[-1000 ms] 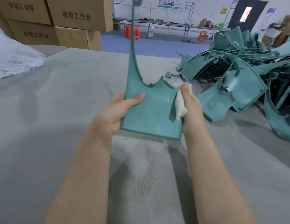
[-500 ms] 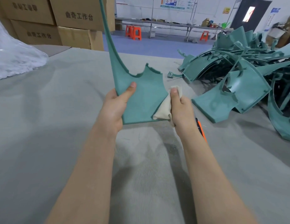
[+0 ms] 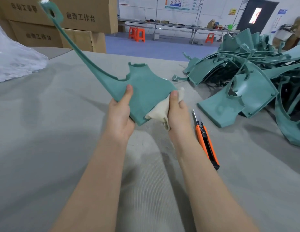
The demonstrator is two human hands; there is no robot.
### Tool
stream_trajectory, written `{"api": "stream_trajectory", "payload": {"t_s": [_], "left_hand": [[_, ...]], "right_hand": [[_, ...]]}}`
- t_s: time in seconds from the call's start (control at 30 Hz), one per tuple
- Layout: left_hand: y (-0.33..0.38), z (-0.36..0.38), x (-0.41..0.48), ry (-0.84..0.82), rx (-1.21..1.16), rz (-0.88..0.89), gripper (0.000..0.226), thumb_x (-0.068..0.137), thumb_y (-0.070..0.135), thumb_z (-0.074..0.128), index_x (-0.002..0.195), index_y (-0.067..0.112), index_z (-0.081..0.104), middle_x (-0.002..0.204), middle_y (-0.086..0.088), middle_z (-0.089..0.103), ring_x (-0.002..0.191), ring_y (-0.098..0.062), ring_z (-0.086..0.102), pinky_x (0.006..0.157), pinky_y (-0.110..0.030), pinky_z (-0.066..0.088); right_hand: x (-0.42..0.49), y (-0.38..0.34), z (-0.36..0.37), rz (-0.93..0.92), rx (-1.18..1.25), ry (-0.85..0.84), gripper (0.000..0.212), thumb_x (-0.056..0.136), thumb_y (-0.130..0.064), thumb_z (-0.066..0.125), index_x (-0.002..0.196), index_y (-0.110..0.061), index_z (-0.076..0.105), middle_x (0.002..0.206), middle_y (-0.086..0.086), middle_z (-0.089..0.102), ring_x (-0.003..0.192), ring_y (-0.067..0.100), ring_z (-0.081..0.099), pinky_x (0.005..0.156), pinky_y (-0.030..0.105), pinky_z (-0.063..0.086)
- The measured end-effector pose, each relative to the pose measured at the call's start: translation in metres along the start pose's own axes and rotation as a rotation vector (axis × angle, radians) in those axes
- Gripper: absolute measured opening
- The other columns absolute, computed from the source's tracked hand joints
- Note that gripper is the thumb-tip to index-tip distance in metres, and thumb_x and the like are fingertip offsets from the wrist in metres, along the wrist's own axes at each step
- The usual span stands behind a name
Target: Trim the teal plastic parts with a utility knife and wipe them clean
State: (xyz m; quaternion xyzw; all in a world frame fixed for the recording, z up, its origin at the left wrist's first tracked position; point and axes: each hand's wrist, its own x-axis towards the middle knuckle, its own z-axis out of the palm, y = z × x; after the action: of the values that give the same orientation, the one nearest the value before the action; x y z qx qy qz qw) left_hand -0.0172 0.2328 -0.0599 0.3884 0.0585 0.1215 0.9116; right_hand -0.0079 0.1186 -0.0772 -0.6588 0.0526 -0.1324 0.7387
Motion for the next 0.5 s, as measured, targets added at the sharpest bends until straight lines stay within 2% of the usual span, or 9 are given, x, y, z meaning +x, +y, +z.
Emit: {"api": "stream_trajectory", "payload": {"t_s": [0.1, 0.17, 0.23, 0.3, 0.37, 0.4, 0.43, 0.5], "left_hand": [[-0.004, 0.003, -0.002, -0.013, -0.011, -0.048, 0.020, 0.096, 0.011, 0.055, 0.114, 0.005, 0.062, 0.105, -0.004, 0.071, 0.083, -0.016, 0.072, 0.078, -0.037, 0.059], [-0.006, 0.006, -0.004, -0.013, 0.010, -0.058, 0.021, 0.096, 0.012, 0.056, 0.116, 0.005, 0.061, 0.101, -0.002, 0.071, 0.080, -0.015, 0.072, 0.076, -0.036, 0.059], [-0.005, 0.008, -0.006, 0.004, 0.009, -0.043, 0.021, 0.096, 0.013, 0.056, 0.116, 0.006, 0.061, 0.105, -0.003, 0.071, 0.081, -0.016, 0.072, 0.075, -0.037, 0.060], [-0.004, 0.009, -0.006, 0.021, -0.009, -0.016, 0.022, 0.097, 0.014, 0.054, 0.117, 0.007, 0.060, 0.113, -0.008, 0.069, 0.092, -0.020, 0.071, 0.083, -0.042, 0.057], [-0.004, 0.011, -0.007, 0.030, -0.024, -0.010, 0.028, 0.098, 0.015, 0.052, 0.125, 0.005, 0.057, 0.122, -0.013, 0.066, 0.106, -0.025, 0.066, 0.093, -0.046, 0.052], [-0.005, 0.012, -0.008, 0.025, -0.024, -0.019, 0.032, 0.099, 0.015, 0.050, 0.129, 0.004, 0.054, 0.124, -0.013, 0.064, 0.110, -0.026, 0.064, 0.096, -0.047, 0.050], [-0.005, 0.013, -0.009, 0.012, -0.018, -0.034, 0.034, 0.099, 0.015, 0.049, 0.131, 0.004, 0.052, 0.126, -0.014, 0.063, 0.112, -0.027, 0.063, 0.097, -0.047, 0.050], [-0.006, 0.013, -0.011, -0.027, -0.003, -0.074, 0.032, 0.099, 0.014, 0.050, 0.129, 0.004, 0.054, 0.124, -0.013, 0.064, 0.109, -0.025, 0.065, 0.095, -0.043, 0.052]], "right_hand": [[0.008, -0.002, -0.012, 0.052, 0.007, 0.090, 0.056, 0.103, -0.050, 0.029, 0.082, -0.010, 0.061, 0.059, 0.009, 0.064, 0.046, 0.016, 0.060, 0.041, 0.018, 0.039], [0.011, 0.001, -0.017, 0.117, 0.060, 0.109, 0.060, 0.103, -0.052, 0.027, 0.081, -0.008, 0.060, 0.047, 0.006, 0.061, 0.033, 0.015, 0.053, 0.034, 0.015, 0.033], [0.011, -0.001, -0.021, 0.206, 0.166, 0.110, 0.058, 0.102, -0.055, 0.028, 0.085, -0.008, 0.058, 0.054, 0.010, 0.063, 0.037, 0.019, 0.050, 0.033, 0.017, 0.031], [0.012, -0.003, -0.021, 0.269, 0.263, 0.053, 0.056, 0.100, -0.057, 0.032, 0.090, -0.009, 0.058, 0.058, 0.009, 0.065, 0.049, 0.021, 0.056, 0.037, 0.021, 0.041], [0.010, -0.003, -0.017, 0.254, 0.252, -0.052, 0.045, 0.099, -0.056, 0.039, 0.101, -0.017, 0.060, 0.079, 0.004, 0.072, 0.078, 0.026, 0.070, 0.056, 0.032, 0.056], [0.009, -0.001, -0.014, 0.200, 0.200, -0.082, 0.036, 0.099, -0.052, 0.043, 0.102, -0.021, 0.061, 0.089, 0.002, 0.074, 0.089, 0.027, 0.071, 0.061, 0.033, 0.057], [0.007, 0.001, -0.011, 0.133, 0.148, -0.082, 0.029, 0.099, -0.048, 0.046, 0.099, -0.024, 0.062, 0.091, -0.001, 0.073, 0.090, 0.025, 0.071, 0.060, 0.031, 0.054], [0.007, 0.001, -0.011, 0.026, 0.054, 0.029, 0.034, 0.099, -0.048, 0.045, 0.084, -0.022, 0.063, 0.073, -0.009, 0.070, 0.075, 0.018, 0.067, 0.057, 0.028, 0.048]]}}
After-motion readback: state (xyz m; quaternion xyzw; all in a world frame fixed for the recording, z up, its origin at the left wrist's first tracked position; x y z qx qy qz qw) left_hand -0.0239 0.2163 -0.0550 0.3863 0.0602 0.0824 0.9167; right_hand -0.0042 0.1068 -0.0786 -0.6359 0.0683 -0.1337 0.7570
